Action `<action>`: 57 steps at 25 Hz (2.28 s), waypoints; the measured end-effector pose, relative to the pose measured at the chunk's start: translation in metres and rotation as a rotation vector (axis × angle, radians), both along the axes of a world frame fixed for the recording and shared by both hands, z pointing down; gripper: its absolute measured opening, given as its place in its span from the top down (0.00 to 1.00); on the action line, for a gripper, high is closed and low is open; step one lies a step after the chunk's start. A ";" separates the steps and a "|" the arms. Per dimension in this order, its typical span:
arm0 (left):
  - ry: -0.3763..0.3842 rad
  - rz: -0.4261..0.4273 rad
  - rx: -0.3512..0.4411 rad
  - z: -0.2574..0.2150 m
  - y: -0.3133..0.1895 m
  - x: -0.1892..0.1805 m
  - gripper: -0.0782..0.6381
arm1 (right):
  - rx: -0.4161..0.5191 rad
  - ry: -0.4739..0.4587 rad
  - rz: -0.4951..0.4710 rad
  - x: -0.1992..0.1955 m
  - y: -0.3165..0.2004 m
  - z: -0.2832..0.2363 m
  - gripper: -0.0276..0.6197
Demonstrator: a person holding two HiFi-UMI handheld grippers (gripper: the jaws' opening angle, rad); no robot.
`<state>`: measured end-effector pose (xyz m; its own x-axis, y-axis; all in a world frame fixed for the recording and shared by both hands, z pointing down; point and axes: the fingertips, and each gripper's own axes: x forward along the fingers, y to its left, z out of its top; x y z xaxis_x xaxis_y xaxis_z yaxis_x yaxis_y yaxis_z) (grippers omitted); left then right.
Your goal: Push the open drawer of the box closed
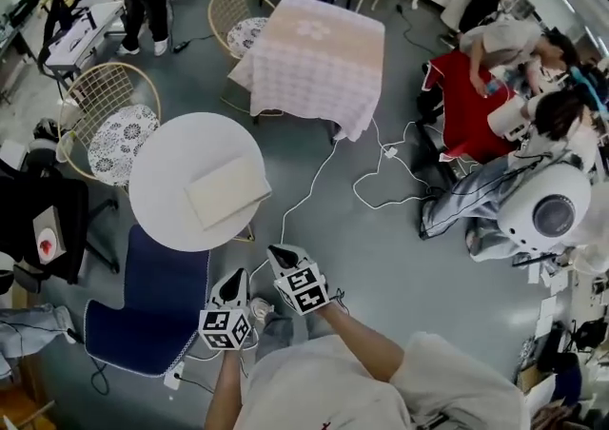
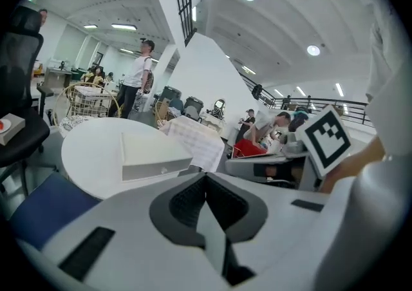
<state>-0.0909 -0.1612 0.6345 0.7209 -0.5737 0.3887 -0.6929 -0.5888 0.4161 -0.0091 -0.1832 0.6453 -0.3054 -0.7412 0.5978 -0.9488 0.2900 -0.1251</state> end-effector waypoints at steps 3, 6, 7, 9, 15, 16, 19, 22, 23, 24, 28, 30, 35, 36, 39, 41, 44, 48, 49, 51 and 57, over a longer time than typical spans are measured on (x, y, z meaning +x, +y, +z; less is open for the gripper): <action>0.008 0.021 0.014 -0.006 0.009 0.012 0.87 | 0.030 0.017 -0.017 0.002 0.023 -0.013 0.93; 0.010 0.036 0.023 -0.012 0.025 0.024 0.87 | 0.035 0.002 -0.010 0.008 0.048 -0.019 0.93; 0.008 0.041 0.029 -0.014 0.029 0.028 0.87 | 0.040 0.001 -0.013 0.009 0.053 -0.021 0.93; 0.002 0.042 0.041 -0.018 0.037 0.033 0.87 | 0.053 -0.001 -0.027 0.010 0.062 -0.023 0.93; -0.031 0.002 0.074 -0.029 0.075 0.045 0.87 | 0.076 -0.037 -0.061 0.025 0.095 -0.030 0.93; -0.037 -0.005 0.077 -0.031 0.083 0.049 0.87 | 0.078 -0.041 -0.074 0.029 0.104 -0.031 0.93; -0.049 -0.037 0.083 -0.032 0.109 0.056 0.87 | 0.076 -0.049 -0.114 0.037 0.130 -0.029 0.93; -0.055 -0.070 0.081 -0.029 0.137 0.062 0.87 | 0.073 -0.054 -0.143 0.043 0.157 -0.024 0.93; -0.060 -0.079 0.083 -0.029 0.146 0.064 0.87 | 0.076 -0.056 -0.148 0.046 0.165 -0.023 0.93; -0.065 -0.087 0.085 -0.028 0.154 0.066 0.87 | 0.080 -0.058 -0.153 0.048 0.172 -0.024 0.93; -0.082 -0.121 0.092 -0.029 0.182 0.072 0.87 | 0.091 -0.065 -0.165 0.059 0.201 -0.026 0.93; -0.083 -0.136 0.096 -0.031 0.195 0.074 0.87 | 0.095 -0.068 -0.166 0.064 0.215 -0.026 0.93; -0.089 -0.159 0.121 -0.035 0.219 0.073 0.87 | 0.129 -0.059 -0.171 0.073 0.235 -0.034 0.93; -0.090 -0.163 0.124 -0.035 0.222 0.073 0.87 | 0.137 -0.055 -0.172 0.075 0.238 -0.036 0.93; -0.090 -0.174 0.141 -0.040 0.230 0.073 0.87 | 0.153 -0.047 -0.171 0.080 0.245 -0.041 0.93; -0.088 -0.179 0.157 -0.047 0.235 0.074 0.87 | 0.155 -0.050 -0.166 0.084 0.252 -0.043 0.93; -0.090 -0.183 0.178 -0.054 0.236 0.075 0.87 | 0.172 -0.047 -0.170 0.086 0.256 -0.049 0.93; -0.085 -0.192 0.187 -0.057 0.244 0.073 0.87 | 0.179 -0.043 -0.179 0.084 0.266 -0.051 0.93; -0.083 -0.193 0.189 -0.057 0.245 0.074 0.87 | 0.181 -0.044 -0.179 0.084 0.267 -0.051 0.93; -0.080 -0.192 0.194 -0.058 0.250 0.077 0.87 | 0.184 -0.041 -0.183 0.086 0.271 -0.052 0.93; -0.076 -0.177 0.195 -0.053 0.263 0.076 0.87 | 0.182 -0.021 -0.185 0.084 0.282 -0.045 0.93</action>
<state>-0.0145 0.1016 0.5816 0.5758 -0.7575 0.3077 -0.8171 -0.5199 0.2490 0.0753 0.0987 0.6004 -0.4569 -0.7664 0.4516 -0.8752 0.4781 -0.0741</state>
